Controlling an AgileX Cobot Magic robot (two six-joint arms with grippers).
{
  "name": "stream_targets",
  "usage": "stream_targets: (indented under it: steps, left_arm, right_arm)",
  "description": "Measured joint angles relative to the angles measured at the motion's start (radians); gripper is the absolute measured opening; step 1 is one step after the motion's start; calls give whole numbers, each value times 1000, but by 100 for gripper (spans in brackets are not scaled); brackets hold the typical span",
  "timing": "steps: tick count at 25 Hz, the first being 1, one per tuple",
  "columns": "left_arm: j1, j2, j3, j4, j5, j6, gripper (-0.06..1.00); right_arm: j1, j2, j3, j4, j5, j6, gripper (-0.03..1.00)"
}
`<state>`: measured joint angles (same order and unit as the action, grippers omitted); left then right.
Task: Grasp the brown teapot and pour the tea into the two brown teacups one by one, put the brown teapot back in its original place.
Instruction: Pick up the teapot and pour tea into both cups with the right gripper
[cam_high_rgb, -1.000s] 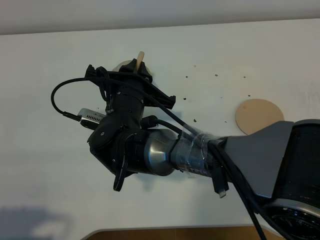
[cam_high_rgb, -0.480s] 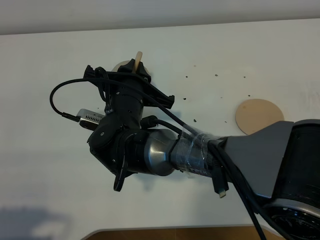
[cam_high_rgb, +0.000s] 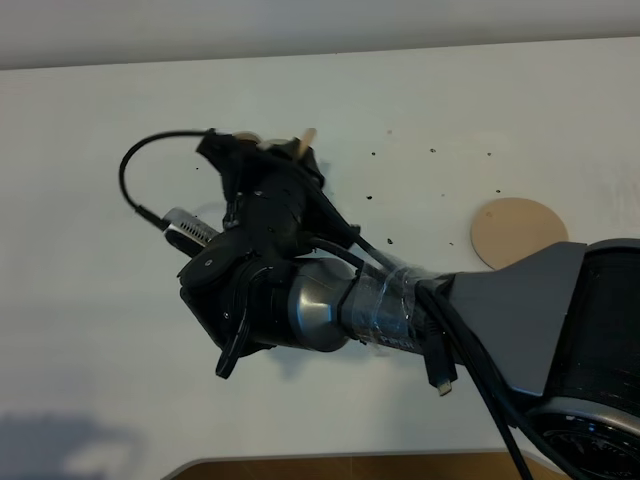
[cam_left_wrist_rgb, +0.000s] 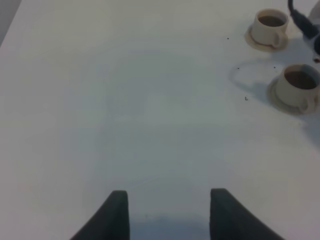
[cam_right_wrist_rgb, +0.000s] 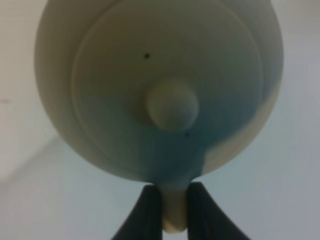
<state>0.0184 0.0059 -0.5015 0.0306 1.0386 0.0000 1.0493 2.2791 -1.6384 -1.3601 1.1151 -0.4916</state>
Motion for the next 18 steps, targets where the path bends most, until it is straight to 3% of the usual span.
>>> stream_targets:
  steps: [7,14,18]
  left_arm:
    - [0,0,0,0,0,0,39]
    - [0,0,0,0,0,0,39]
    - [0,0,0,0,0,0,38]
  right_arm:
    - [0,-3,0,97,49,213,12]
    - [0,-46,0,271,83,350,12]
    - [-19,-117,-13,440,85,429,12]
